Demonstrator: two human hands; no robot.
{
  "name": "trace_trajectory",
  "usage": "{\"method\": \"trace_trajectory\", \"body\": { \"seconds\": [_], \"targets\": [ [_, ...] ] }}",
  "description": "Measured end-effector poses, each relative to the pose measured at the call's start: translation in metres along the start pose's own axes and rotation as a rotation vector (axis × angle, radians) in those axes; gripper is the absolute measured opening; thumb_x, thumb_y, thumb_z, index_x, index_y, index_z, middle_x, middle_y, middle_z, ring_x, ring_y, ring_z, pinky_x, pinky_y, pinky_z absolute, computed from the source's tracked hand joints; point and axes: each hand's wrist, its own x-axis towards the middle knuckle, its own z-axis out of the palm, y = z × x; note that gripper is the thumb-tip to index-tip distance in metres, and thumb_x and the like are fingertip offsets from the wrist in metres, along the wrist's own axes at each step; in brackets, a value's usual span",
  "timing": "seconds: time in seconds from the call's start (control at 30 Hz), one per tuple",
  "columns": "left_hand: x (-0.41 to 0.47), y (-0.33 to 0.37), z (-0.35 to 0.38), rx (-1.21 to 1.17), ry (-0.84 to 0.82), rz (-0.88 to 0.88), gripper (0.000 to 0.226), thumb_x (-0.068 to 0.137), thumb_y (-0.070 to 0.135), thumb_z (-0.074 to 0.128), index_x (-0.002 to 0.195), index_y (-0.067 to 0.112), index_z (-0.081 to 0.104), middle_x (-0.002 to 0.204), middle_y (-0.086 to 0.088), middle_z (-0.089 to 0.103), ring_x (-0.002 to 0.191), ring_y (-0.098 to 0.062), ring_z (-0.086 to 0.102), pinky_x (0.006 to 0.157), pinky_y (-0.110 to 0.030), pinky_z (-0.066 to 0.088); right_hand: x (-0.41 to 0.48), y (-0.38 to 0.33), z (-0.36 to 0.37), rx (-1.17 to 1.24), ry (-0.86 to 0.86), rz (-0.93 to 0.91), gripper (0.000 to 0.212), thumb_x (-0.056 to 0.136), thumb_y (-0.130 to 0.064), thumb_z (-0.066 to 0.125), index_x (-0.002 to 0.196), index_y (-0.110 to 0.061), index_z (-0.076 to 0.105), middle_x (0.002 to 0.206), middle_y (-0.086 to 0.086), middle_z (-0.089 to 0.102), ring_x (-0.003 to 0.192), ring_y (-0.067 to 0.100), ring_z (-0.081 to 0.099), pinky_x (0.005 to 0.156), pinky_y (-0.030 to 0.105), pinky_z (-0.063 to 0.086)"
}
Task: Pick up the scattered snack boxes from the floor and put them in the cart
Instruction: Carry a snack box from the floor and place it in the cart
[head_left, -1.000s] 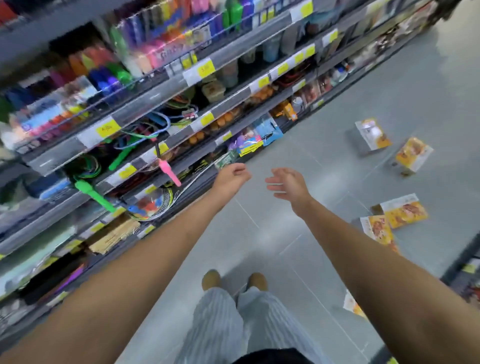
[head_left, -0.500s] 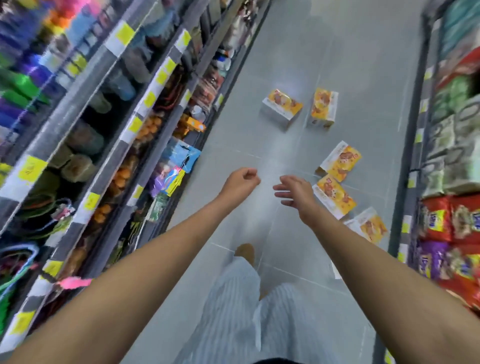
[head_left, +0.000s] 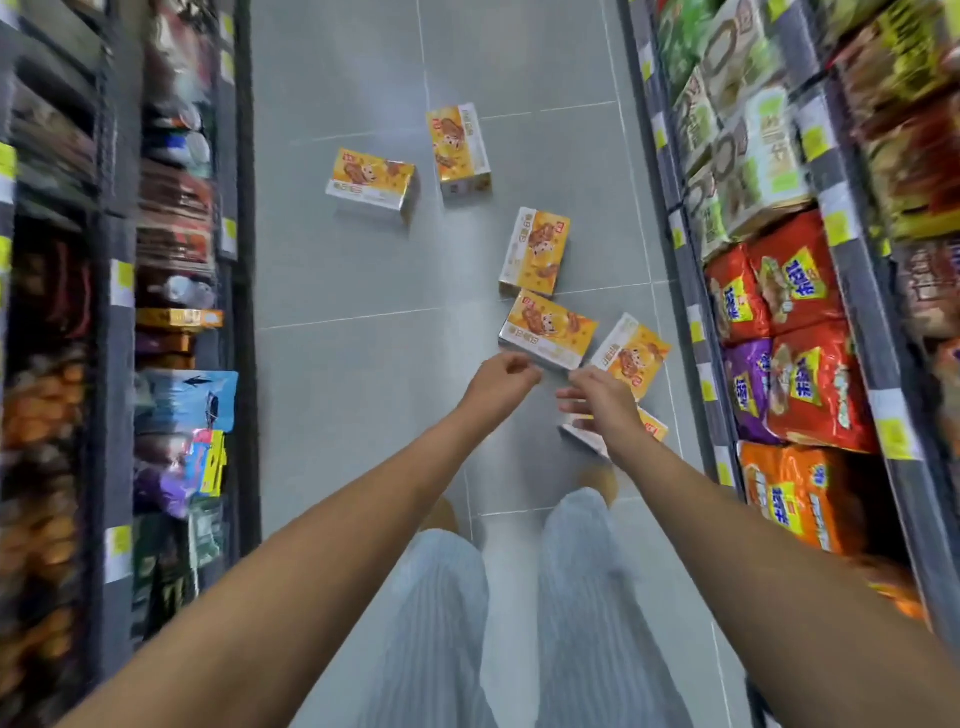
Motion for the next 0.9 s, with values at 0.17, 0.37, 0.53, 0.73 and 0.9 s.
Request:
{"method": "trace_trajectory", "body": {
  "seconds": [0.17,0.37,0.53,0.73,0.9],
  "targets": [
    [0.044,0.028,0.079,-0.043,-0.033,-0.109,0.034,0.093,0.019,0.056,0.125,0.005,0.056,0.120,-0.008,0.061,0.108,-0.021,0.057,0.089,-0.024,0.039,0.053,0.013,-0.075,0.042,0.053,0.087,0.019,0.095,-0.014,0.048,0.079,-0.021,0.057,0.082,0.006,0.061,0.062,0.013,0.053,0.053,0.022,0.038],
    [0.108,0.037,0.155,-0.049,-0.045,-0.213,0.041,0.094,0.029,0.055,0.129,0.006,0.053,0.115,-0.002,0.058,0.096,-0.010,0.050,0.081,-0.022,0.036,0.123,0.042,-0.141,0.076,0.086,0.191,0.014,0.091,-0.015,0.049,0.084,-0.017,0.060,0.090,0.013,0.067,0.075,0.025,0.059,0.076,0.045,0.050],
    [0.177,0.020,0.202,-0.017,-0.049,-0.246,0.048,0.095,0.030,0.053,0.136,0.006,0.045,0.131,-0.001,0.054,0.107,-0.012,0.053,0.074,-0.015,0.040,0.193,0.074,-0.171,0.066,0.247,0.174,0.011,0.089,-0.014,0.052,0.082,-0.017,0.060,0.078,0.001,0.059,0.073,0.019,0.057,0.054,0.030,0.052],
    [0.268,-0.035,0.246,-0.018,-0.029,-0.275,0.054,0.096,0.030,0.053,0.142,0.007,0.036,0.146,-0.007,0.044,0.130,-0.021,0.046,0.082,-0.017,0.032,0.303,0.138,-0.184,0.081,0.304,0.183,0.007,0.090,-0.018,0.056,0.089,-0.011,0.054,0.075,0.000,0.054,0.073,0.019,0.052,0.065,0.031,0.042],
    [0.339,-0.087,0.275,0.020,-0.013,-0.249,0.053,0.096,0.027,0.054,0.141,0.008,0.037,0.132,-0.002,0.050,0.126,-0.020,0.048,0.073,-0.011,0.034,0.386,0.189,-0.180,0.164,0.268,0.249,0.013,0.091,-0.022,0.059,0.087,-0.014,0.049,0.083,0.002,0.058,0.075,0.017,0.055,0.059,0.028,0.041]
  ]
}}
